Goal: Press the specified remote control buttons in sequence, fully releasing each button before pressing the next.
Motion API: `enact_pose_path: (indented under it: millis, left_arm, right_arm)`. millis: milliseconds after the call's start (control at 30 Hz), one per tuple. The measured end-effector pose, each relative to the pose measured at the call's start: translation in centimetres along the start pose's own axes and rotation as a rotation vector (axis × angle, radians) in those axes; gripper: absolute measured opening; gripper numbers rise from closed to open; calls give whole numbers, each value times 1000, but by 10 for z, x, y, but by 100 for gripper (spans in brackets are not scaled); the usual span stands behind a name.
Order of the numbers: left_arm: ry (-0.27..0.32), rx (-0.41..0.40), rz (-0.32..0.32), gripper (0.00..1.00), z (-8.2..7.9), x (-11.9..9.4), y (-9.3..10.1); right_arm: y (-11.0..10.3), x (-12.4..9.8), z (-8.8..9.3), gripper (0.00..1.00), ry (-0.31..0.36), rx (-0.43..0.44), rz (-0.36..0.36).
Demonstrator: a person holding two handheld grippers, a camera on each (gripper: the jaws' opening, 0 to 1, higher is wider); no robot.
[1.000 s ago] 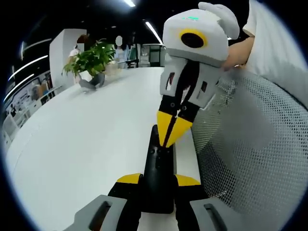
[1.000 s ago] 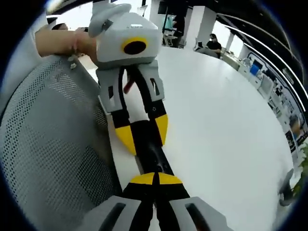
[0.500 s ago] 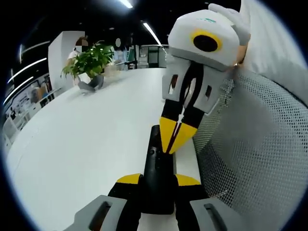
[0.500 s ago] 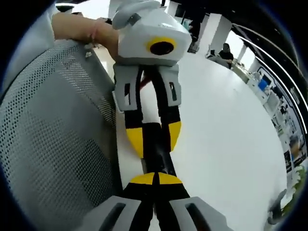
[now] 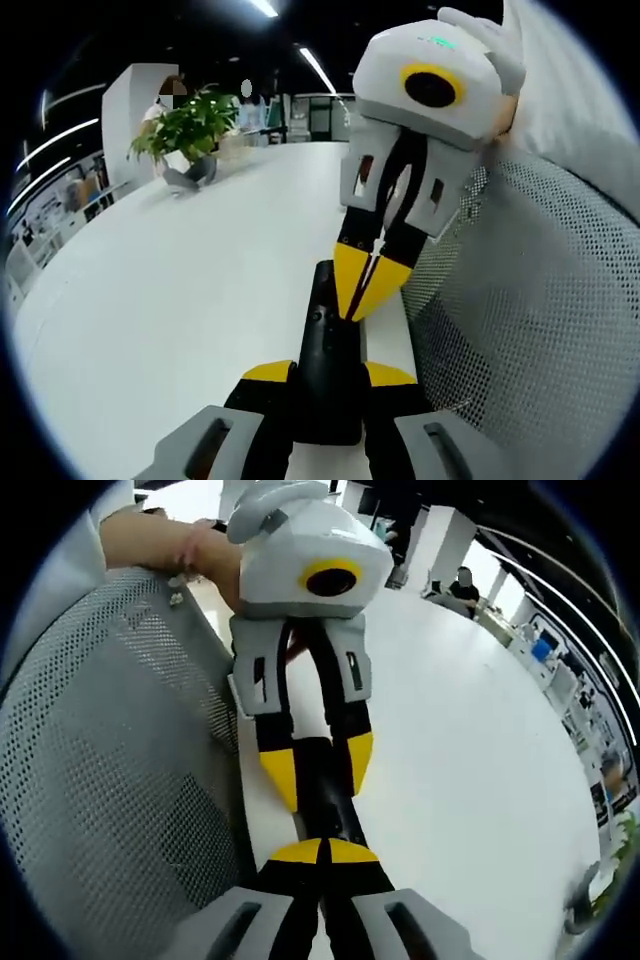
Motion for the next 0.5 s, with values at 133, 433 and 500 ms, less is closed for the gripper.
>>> enact_pose_path:
  millis: [133,433,500]
  left_arm:
    - [3,1,7,25,0,-1,0]
    - [-1,-5,4,25,0,0,1]
    - [-3,-10,10,25,0,0,1]
  right_arm:
    - [2,-2,4,0,-9,38,-5]
    - [-1,1,2,0,-92,-119,-92]
    - [-3,2,-1,0,-86,-144,-113]
Point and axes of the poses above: the point that each gripper's makers call its tool centre point, and the gripper's own axes: x roughly forward along the fingers, y roughly to its right, z roughly out of its underside, the point moved 1 cm from there along -x, roughly backward along the fingers, and after that the axes turned 11 degrees about z, right-handed, at the moved point
